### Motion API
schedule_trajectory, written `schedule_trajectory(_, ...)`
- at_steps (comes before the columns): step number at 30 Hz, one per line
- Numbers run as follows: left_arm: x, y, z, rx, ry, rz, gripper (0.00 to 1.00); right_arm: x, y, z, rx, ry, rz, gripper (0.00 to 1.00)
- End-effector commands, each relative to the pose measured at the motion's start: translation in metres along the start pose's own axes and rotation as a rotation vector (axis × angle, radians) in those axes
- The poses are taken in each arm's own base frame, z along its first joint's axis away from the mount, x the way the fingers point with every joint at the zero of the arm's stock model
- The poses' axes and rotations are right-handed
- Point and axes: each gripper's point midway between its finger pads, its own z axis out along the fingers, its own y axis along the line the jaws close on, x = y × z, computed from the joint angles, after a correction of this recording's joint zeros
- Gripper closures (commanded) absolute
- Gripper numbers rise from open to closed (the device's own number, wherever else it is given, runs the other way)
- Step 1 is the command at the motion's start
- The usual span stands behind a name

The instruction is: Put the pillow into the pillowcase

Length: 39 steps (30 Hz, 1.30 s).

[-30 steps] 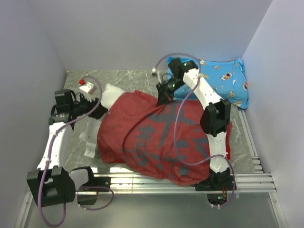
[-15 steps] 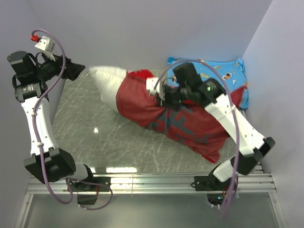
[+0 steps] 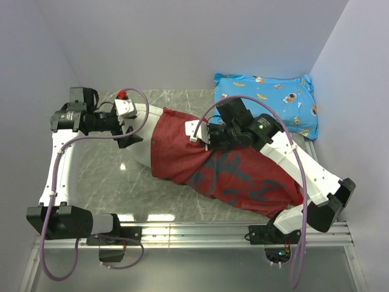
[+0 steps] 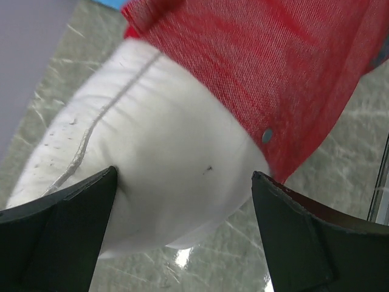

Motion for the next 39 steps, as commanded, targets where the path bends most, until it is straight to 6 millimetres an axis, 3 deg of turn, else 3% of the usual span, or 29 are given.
schedule_trajectory(1,0.016,-0.001,-0.001,-0.018,0.055,0.102,0.04,-0.02,-0.002,-0.023,0.077,-0.08,-0.125,1.0)
schedule_trajectory(3,0.0,0.003,-0.005,-0.046,0.012,0.167,0.03,-0.014,0.009,-0.02,0.061,-0.068,-0.157,1.0)
schedule_trajectory(8,-0.042,-0.014,-0.019,0.0,-0.097,0.31,0.03,-0.02,0.035,-0.019,0.019,-0.085,-0.193,1.0)
schedule_trajectory(11,-0.054,-0.031,-0.021,0.04,-0.135,0.345,0.02,-0.022,0.048,-0.018,-0.011,-0.094,-0.202,1.0)
schedule_trajectory(14,-0.049,-0.035,-0.012,0.037,-0.113,0.373,0.01,-0.025,0.051,-0.018,-0.006,-0.1,-0.213,1.0)
schedule_trajectory(18,-0.006,-0.03,0.007,0.123,0.036,0.341,0.01,-0.024,0.054,-0.021,-0.006,-0.096,-0.212,1.0)
schedule_trajectory(20,0.02,-0.039,0.011,0.212,0.109,0.29,0.01,-0.025,0.056,-0.022,-0.006,-0.101,-0.22,1.0)
schedule_trajectory(21,0.037,-0.035,0.018,0.24,0.154,0.244,0.04,-0.026,0.058,-0.021,-0.005,-0.107,-0.23,1.0)
schedule_trajectory(23,0.045,-0.034,0.022,0.256,0.167,0.205,0.12,-0.031,0.058,-0.026,0.017,-0.124,-0.241,1.0)
schedule_trajectory(24,0.043,-0.033,0.023,0.256,0.159,0.204,0.29,-0.037,0.056,-0.026,0.039,-0.144,-0.223,1.0)
schedule_trajectory(26,0.03,-0.031,0.025,0.239,0.104,0.222,0.49,-0.047,0.042,-0.033,0.108,-0.169,-0.182,0.81)
schedule_trajectory(27,0.027,-0.035,0.022,0.232,0.09,0.244,0.63,-0.054,0.034,-0.039,0.147,-0.185,-0.111,0.72)
schedule_trajectory(28,0.024,-0.038,0.022,0.23,0.075,0.26,0.7,-0.057,0.027,-0.04,0.174,-0.186,-0.069,0.55)
schedule_trajectory(30,0.024,-0.043,0.019,0.216,0.066,0.296,0.88,-0.066,0.008,-0.053,0.25,-0.199,0.045,0.38)
schedule_trajectory(34,0.023,-0.045,0.016,0.173,0.059,0.34,0.94,-0.065,-0.009,-0.075,0.245,-0.23,0.278,0.21)
schedule_trajectory(35,0.027,-0.046,0.016,0.165,0.065,0.332,0.94,-0.053,-0.02,-0.08,0.264,-0.21,0.351,0.18)
schedule_trajectory(37,0.025,-0.045,0.014,0.141,0.062,0.372,0.95,-0.041,-0.019,-0.079,0.202,-0.169,0.483,0.16)
schedule_trajectory(38,0.025,-0.044,0.013,0.131,0.063,0.371,0.95,-0.024,-0.028,-0.085,0.222,-0.135,0.539,0.16)
schedule_trajectory(39,0.027,-0.045,0.013,0.128,0.067,0.369,0.96,-0.018,-0.021,-0.086,0.169,-0.108,0.569,0.16)
